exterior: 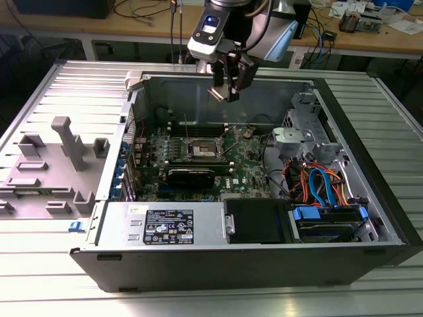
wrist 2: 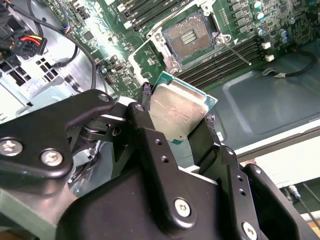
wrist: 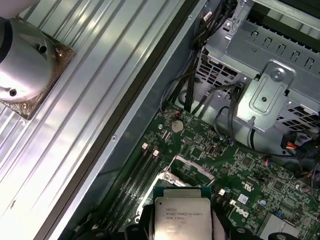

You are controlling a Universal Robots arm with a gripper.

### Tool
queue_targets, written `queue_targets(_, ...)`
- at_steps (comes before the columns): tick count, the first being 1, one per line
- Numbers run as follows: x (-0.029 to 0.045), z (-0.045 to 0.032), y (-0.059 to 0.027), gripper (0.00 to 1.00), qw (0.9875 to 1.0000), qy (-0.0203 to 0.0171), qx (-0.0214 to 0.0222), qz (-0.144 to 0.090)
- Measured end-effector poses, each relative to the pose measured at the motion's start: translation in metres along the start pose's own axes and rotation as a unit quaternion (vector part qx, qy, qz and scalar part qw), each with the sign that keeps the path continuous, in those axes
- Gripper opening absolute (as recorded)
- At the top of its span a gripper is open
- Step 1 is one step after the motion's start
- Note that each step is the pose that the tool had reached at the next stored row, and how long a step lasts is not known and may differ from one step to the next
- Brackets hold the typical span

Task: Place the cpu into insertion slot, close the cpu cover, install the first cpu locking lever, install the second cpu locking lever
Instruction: 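Place the cpu into insertion slot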

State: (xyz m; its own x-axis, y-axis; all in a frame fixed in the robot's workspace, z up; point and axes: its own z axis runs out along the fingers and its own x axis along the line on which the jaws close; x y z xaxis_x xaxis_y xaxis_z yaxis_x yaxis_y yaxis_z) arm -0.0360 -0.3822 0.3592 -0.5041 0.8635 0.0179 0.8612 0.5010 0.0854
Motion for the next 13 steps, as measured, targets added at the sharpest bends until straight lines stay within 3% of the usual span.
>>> queue_targets(7,0.0000,0.0005,-0.0001,0.55,0.9996,-0.0025,-0.0005,0.029)
queue_targets(13,0.0000,0.0005,-0.0001,0.55,0.9995,-0.0026,-0.0006,0.030)
